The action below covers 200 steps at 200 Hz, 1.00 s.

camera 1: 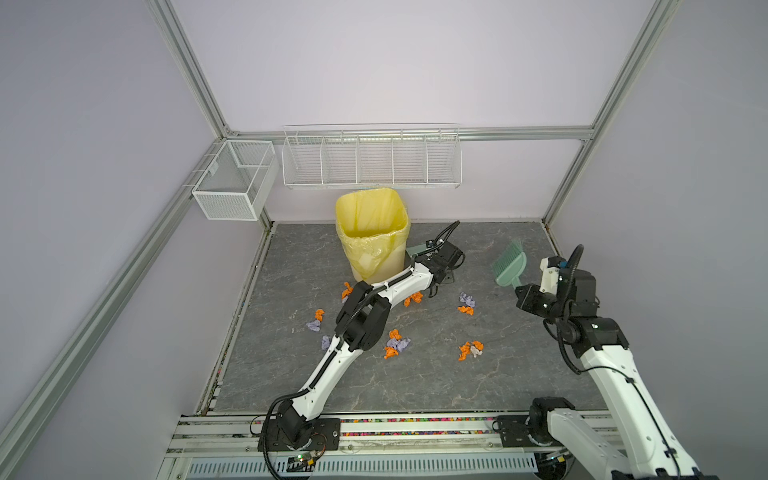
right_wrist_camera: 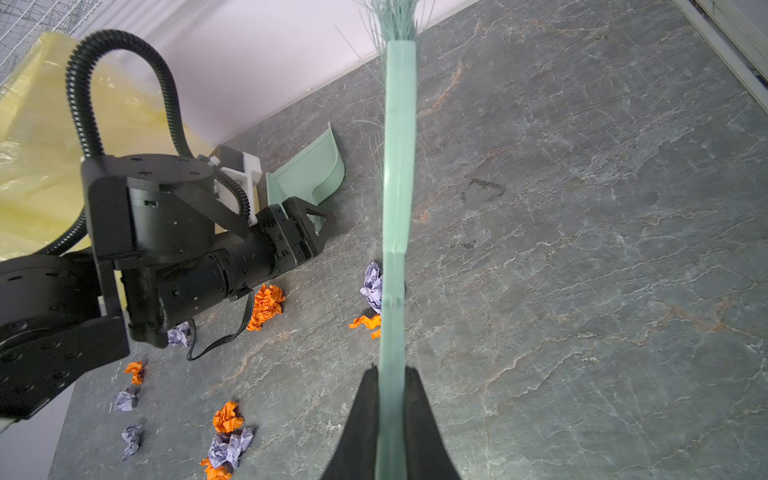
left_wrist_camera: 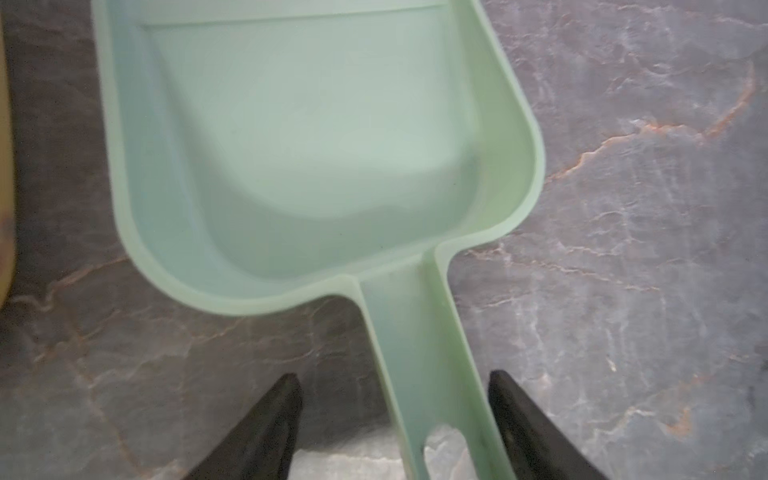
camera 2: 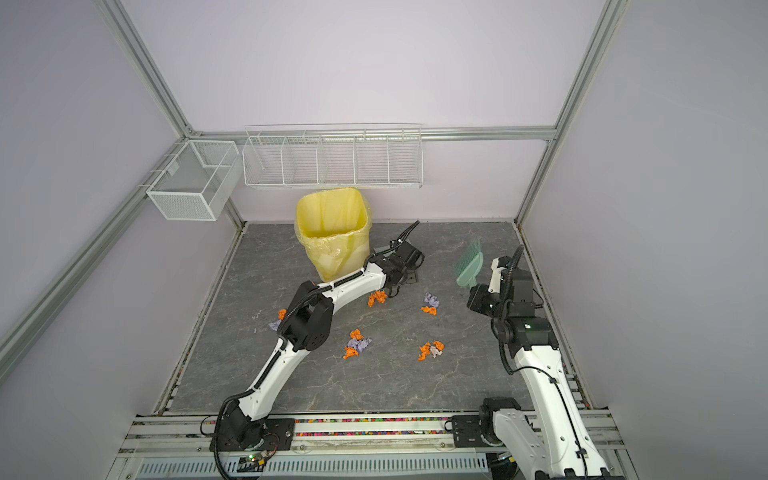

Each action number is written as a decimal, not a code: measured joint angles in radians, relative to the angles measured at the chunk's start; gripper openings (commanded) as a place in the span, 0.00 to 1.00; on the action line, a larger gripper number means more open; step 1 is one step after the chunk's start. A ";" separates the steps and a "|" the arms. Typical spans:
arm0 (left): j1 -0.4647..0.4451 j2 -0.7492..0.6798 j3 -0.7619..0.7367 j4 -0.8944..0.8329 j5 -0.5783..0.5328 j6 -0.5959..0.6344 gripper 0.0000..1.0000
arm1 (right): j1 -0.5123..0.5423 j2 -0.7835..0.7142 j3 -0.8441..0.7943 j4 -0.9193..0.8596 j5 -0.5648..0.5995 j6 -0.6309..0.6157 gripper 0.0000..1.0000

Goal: Sweep away the paper scraps from the table
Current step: 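Close the left gripper on the green dustpan handle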

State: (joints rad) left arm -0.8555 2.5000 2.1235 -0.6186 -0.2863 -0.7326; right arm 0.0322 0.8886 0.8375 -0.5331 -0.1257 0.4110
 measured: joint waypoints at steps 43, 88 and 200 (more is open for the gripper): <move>0.000 -0.069 -0.094 -0.045 -0.066 0.026 0.49 | 0.000 -0.001 0.000 0.000 -0.021 0.004 0.06; 0.003 -0.098 -0.095 -0.065 -0.103 0.041 0.52 | 0.000 -0.002 0.000 0.007 -0.038 0.008 0.06; 0.005 -0.106 -0.047 -0.042 -0.104 0.098 0.49 | 0.000 -0.012 0.000 0.006 -0.040 0.007 0.06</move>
State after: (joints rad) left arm -0.8505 2.3936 2.0769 -0.6605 -0.3901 -0.6346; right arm 0.0322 0.8768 0.8375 -0.5266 -0.1654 0.4183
